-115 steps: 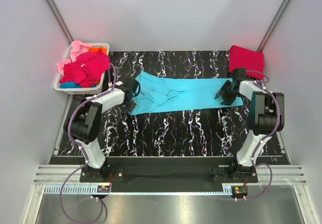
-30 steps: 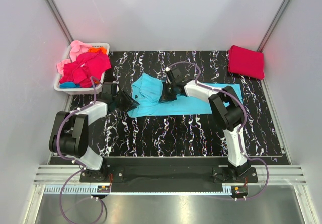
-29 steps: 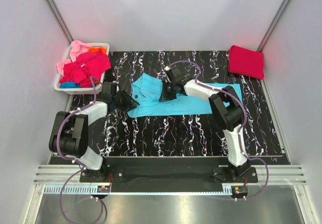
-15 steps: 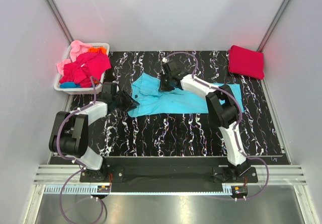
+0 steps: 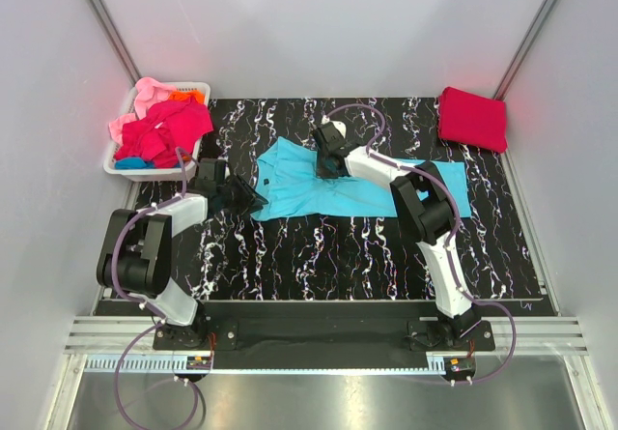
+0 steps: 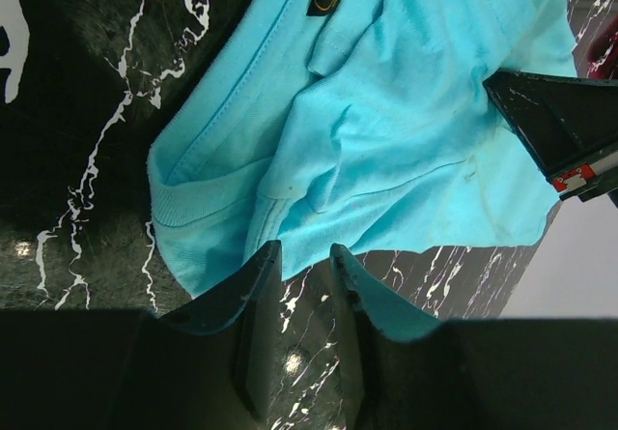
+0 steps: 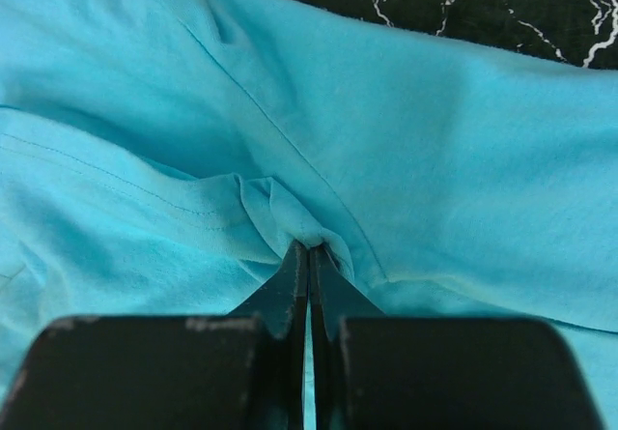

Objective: Fold and stack the t-shirts
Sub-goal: Fold the tshirt

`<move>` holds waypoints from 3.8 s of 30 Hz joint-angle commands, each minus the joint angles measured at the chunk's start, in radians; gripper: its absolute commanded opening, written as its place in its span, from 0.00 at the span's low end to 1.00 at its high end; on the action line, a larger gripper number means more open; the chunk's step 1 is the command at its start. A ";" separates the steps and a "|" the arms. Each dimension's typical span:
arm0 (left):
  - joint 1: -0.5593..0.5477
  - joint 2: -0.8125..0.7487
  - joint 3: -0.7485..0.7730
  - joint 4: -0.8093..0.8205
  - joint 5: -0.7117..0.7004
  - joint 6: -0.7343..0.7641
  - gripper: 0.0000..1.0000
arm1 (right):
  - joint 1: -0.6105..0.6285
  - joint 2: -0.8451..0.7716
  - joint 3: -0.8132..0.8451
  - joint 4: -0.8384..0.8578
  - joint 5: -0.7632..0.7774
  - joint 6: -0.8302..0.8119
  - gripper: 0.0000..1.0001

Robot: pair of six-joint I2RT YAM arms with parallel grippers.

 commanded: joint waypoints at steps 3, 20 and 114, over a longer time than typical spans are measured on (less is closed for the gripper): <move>0.005 0.004 0.028 0.034 0.004 0.012 0.31 | 0.002 -0.023 -0.021 0.027 0.070 0.030 0.00; -0.003 0.029 0.063 -0.231 -0.257 -0.011 0.20 | 0.002 -0.112 -0.036 0.074 0.071 0.008 0.00; -0.178 0.840 1.354 -0.654 -0.401 0.097 0.25 | -0.078 -0.608 -0.786 -0.110 -0.386 0.314 0.40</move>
